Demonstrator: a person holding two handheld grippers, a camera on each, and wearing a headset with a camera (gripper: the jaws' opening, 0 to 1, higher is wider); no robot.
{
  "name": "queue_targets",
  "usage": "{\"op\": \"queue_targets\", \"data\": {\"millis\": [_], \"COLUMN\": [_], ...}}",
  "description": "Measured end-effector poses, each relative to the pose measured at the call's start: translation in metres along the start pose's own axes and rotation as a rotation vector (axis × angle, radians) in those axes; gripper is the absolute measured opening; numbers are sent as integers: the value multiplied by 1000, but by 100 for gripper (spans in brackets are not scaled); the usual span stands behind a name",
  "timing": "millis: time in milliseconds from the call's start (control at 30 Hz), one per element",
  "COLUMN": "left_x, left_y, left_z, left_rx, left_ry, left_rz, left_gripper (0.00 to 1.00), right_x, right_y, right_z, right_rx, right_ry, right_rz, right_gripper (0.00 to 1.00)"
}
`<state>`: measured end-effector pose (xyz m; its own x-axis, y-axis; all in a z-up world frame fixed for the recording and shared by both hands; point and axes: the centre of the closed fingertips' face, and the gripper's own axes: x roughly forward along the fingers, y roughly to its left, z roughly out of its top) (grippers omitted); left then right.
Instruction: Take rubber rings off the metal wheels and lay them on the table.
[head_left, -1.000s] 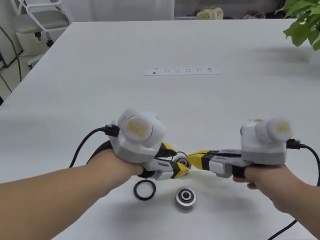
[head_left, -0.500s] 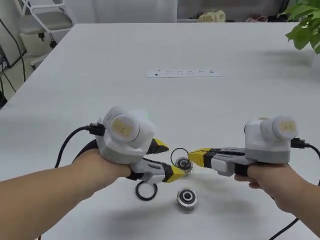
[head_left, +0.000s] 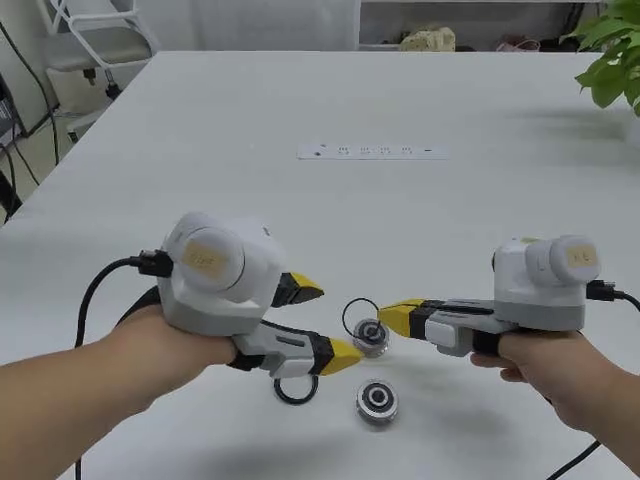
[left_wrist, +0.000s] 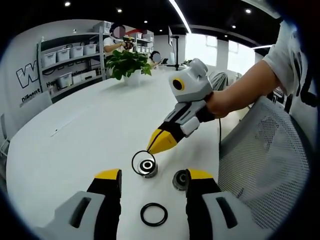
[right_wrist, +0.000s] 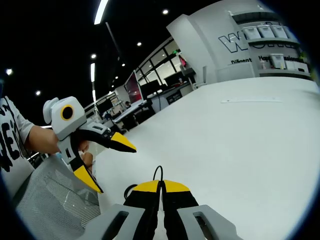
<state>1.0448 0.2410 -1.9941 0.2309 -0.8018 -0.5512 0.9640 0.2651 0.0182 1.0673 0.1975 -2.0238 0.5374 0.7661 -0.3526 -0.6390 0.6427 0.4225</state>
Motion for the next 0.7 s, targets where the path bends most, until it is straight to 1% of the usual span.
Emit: {"op": "queue_targets", "data": {"millis": [167,400,533,567,700], "left_x": [-10,-24,-31,-35,-43], "left_y": [1,0,-1,0,2], "left_z": [4,4,6,7,7], "left_rx": [-17,-33,-32,-27,-16], "left_ry": [-22,-38,-47,-51,-56], "left_rz": [12,28,36,42,56], "left_gripper": [52,58,60,61,65], "right_x": [1,1,2,3,5], "right_y": [4,9,12,14,18], "right_z": [2,6,8,9,12], "right_rx": [-5,-11,-14,-16,-21], "right_ry": [0,-4,-6,-6,-8], "right_rz": [7,15,20,25,33], "right_gripper": [0,0,0,0,0]}}
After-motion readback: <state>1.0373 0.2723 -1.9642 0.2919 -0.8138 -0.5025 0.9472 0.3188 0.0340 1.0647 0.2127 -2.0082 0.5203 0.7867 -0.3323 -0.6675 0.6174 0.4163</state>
